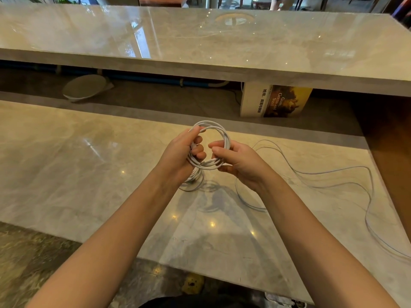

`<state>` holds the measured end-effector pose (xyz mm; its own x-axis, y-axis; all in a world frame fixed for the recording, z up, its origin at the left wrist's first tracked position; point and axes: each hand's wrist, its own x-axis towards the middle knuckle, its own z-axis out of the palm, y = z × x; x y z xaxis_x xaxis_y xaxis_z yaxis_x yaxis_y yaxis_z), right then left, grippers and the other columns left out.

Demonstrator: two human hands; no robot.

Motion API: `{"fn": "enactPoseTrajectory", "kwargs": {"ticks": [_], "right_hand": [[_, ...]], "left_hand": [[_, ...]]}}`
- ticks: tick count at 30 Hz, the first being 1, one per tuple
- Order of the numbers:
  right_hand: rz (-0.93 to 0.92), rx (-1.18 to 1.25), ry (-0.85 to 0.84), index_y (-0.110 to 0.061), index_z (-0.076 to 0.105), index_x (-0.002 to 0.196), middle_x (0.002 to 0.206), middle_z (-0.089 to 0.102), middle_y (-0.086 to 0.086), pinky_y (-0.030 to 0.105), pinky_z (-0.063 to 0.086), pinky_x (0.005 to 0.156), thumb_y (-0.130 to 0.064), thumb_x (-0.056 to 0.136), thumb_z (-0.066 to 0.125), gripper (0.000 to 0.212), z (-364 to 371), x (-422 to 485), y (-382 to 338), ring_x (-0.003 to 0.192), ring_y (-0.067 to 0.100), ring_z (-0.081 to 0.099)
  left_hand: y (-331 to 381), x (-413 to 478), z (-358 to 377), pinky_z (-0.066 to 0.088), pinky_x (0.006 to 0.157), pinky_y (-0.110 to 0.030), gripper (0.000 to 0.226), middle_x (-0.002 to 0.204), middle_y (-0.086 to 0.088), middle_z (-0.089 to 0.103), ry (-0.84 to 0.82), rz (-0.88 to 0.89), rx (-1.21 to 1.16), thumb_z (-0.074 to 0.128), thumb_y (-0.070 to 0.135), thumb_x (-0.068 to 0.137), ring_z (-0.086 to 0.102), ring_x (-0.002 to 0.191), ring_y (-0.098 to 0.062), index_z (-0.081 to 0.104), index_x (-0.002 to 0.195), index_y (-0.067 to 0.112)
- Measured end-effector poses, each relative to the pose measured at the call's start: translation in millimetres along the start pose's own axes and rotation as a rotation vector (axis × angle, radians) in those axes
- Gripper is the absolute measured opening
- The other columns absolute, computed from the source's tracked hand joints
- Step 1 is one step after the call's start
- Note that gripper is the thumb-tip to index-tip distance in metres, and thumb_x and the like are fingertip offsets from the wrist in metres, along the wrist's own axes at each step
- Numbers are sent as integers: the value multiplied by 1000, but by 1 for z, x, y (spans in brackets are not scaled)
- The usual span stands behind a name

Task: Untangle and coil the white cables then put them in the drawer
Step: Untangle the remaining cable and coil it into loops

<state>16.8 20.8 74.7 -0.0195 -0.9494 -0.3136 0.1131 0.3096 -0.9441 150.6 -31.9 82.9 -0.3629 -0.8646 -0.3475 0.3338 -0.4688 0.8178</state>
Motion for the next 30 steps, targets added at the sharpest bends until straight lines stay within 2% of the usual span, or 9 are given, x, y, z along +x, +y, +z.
{"fn": "enactPoseTrajectory", "kwargs": {"ticks": [3,7,10,13,16,20,24,27,30], "right_hand": [[4,22,-54,-15,64,93,77,63,1,28,49,75,-13,91,56,9,1,-2,-2,74,12,58],[24,56,-40,-12,63,99,77,63,1,30,49,77,-17,91,56,12,2,0,1,77,13,59],[42,55,6,-15,61,99,85,64,3,33,50,82,-25,93,55,14,0,4,6,86,16,60],[-2,-104,96,-12,61,106,93,64,1,31,50,81,-32,94,51,24,-3,11,11,87,15,57],[-54,-205,153,-11,61,108,85,61,-1,25,49,72,-21,96,48,20,-6,18,15,77,11,54],[-40,-223,176,-4,63,109,78,60,1,23,49,65,-7,92,52,21,-3,32,25,69,12,54],[16,-188,182,3,62,108,75,58,4,22,50,61,-4,90,54,20,7,50,40,65,12,54],[36,-162,172,3,61,108,73,57,2,16,49,53,-3,90,55,20,18,63,50,62,11,54],[56,-165,207,4,60,110,74,56,3,25,52,60,-4,89,58,23,27,79,59,64,13,54]], "left_hand": [[-1,-1,3,42,48,-18,21,67,-1,45,17,28,65,50,27,96,42,51,-7,62,98,9],[-2,1,5,49,59,-23,23,70,-2,45,49,20,62,53,30,93,46,65,-12,65,95,10],[-1,2,2,45,65,-25,24,67,0,46,50,-31,62,50,32,95,46,65,-12,66,92,14],[-1,3,-1,39,62,-26,27,59,1,45,71,-89,63,46,30,97,43,58,-11,63,87,12],[-2,6,-8,38,61,-26,28,59,-1,46,83,-150,111,44,31,97,43,58,-11,61,88,10],[-8,14,-23,42,63,-27,24,68,-5,47,109,-198,182,45,26,97,46,61,-14,58,92,7],[-14,21,-43,50,73,-32,16,83,-11,52,208,-140,395,41,6,97,53,71,-19,54,105,5],[-16,27,-58,49,76,-31,29,92,-12,61,241,-87,625,44,-4,91,56,76,-17,57,111,13],[-20,34,-75,51,79,-33,37,103,-13,66,260,-47,780,49,-9,85,60,86,-20,63,114,9]]}}
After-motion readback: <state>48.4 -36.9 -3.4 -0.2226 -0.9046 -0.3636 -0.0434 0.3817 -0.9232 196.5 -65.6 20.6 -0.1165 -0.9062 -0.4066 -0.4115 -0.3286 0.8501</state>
